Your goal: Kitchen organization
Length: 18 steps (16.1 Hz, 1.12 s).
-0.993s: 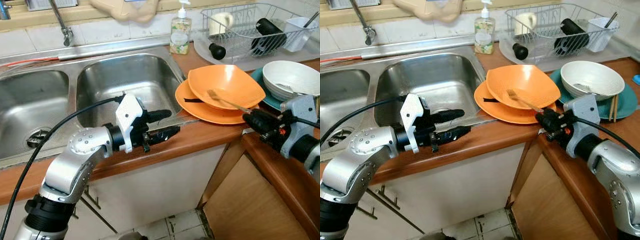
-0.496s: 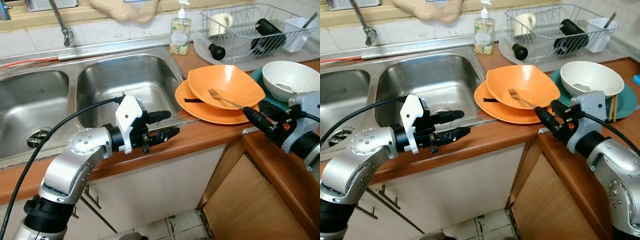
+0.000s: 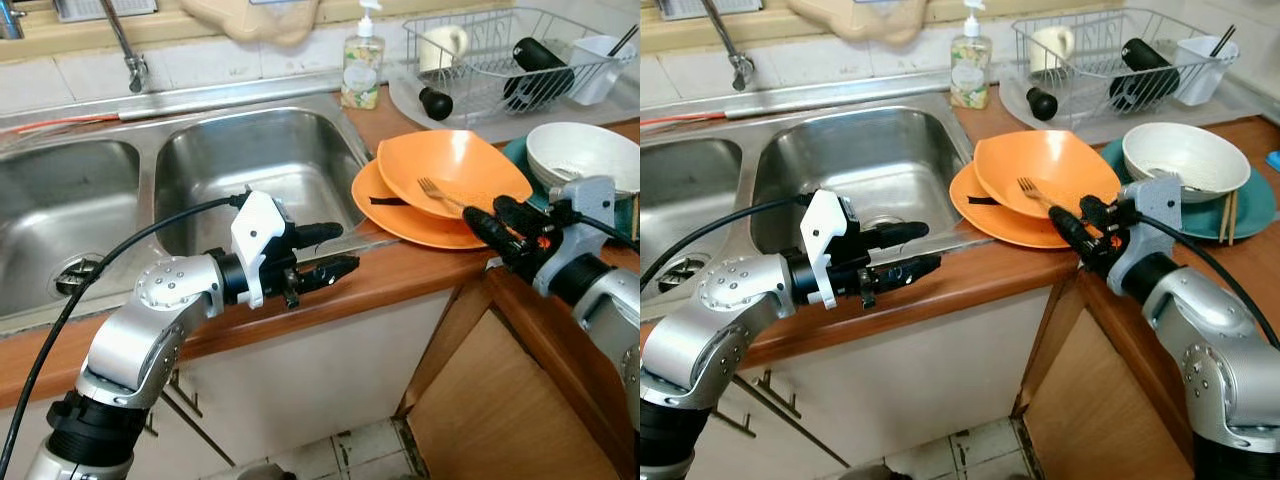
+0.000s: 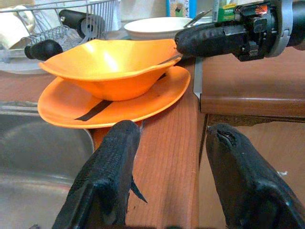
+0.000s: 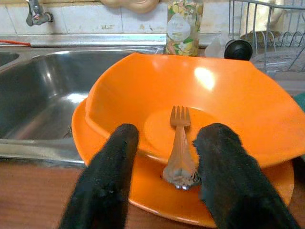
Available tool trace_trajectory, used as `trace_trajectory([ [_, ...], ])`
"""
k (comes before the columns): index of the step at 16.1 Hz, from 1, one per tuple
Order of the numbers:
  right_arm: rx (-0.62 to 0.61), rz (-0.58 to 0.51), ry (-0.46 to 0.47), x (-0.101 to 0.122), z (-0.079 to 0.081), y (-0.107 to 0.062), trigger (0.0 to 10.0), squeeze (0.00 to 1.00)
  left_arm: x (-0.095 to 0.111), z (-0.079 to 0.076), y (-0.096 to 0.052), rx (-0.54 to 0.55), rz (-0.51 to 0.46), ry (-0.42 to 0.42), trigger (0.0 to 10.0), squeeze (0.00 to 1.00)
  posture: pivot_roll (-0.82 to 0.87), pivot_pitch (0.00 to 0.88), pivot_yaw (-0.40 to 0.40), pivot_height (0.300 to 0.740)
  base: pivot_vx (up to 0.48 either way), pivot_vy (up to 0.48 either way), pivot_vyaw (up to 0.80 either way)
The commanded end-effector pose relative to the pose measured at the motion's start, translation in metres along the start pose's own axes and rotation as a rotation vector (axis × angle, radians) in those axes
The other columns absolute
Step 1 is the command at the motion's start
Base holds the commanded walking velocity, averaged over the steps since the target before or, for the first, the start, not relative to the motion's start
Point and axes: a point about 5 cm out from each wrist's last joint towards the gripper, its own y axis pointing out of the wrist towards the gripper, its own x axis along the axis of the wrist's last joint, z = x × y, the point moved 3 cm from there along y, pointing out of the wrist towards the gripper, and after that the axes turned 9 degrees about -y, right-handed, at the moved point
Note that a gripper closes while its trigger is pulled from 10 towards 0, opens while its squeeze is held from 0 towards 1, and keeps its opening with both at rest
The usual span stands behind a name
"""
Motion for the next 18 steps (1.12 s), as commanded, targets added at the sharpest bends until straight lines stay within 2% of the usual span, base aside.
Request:
trace_trajectory([
  [1,-0.001,0.011,0.004,-0.001,0.0,0.002,1.7,0.0,0.001,-0.003,-0.001,-0.006,0.016,0.02,10.0,0.0,-0.06,0.0,0.054,0.74,0.0,0.0,0.0],
  [2,-0.007,0.017,0.006,-0.001,-0.001,0.002,0.2,0.0,0.0,-0.004,-0.001,-0.006,0.018,0.021,10.0,0.0,-0.06,0.0,0.054,0.74,0.0,0.0,0.0],
  [7,-0.02,0.012,0.003,0.004,-0.006,-0.001,0.0,0.0,0.0,-0.005,0.0,-0.011,0.022,0.022,10.0,0.0,-0.06,0.0,0.056,0.74,0.0,0.0,0.0],
  [11,-0.014,-0.073,-0.03,0.033,-0.009,0.0,0.0,0.0,0.013,-0.001,0.009,0.008,-0.006,0.095,10.0,0.0,-0.06,0.0,0.055,0.74,0.0,0.0,0.0],
  [12,0.01,-0.099,-0.052,0.043,-0.006,0.001,0.0,0.0,0.021,0.004,0.014,0.034,-0.018,0.157,10.0,0.0,-0.06,0.0,0.057,0.74,0.0,0.0,0.0],
  [13,0.017,-0.106,-0.06,0.047,-0.004,0.002,0.0,0.0,0.024,0.005,0.015,0.041,-0.022,0.182,10.0,0.0,-0.06,0.0,0.057,0.74,0.0,0.0,0.0],
  [14,0.061,-0.14,-0.069,0.057,0.005,0.004,0.0,0.0,0.034,0.011,0.021,0.077,-0.044,0.284,10.0,0.0,-0.06,0.0,0.056,0.74,0.0,0.0,0.0],
  [17,0.155,-0.157,-0.076,0.065,0.026,0.01,0.0,0.0,0.044,0.02,0.033,0.134,-0.069,0.471,10.0,0.0,-0.06,0.0,0.048,0.74,0.0,0.0,0.0],
  [18,0.175,-0.152,-0.079,0.063,0.032,0.012,0.0,0.0,0.043,0.023,0.036,0.144,-0.06,0.507,10.0,0.0,-0.06,0.0,0.047,0.74,0.0,0.0,0.0],
])
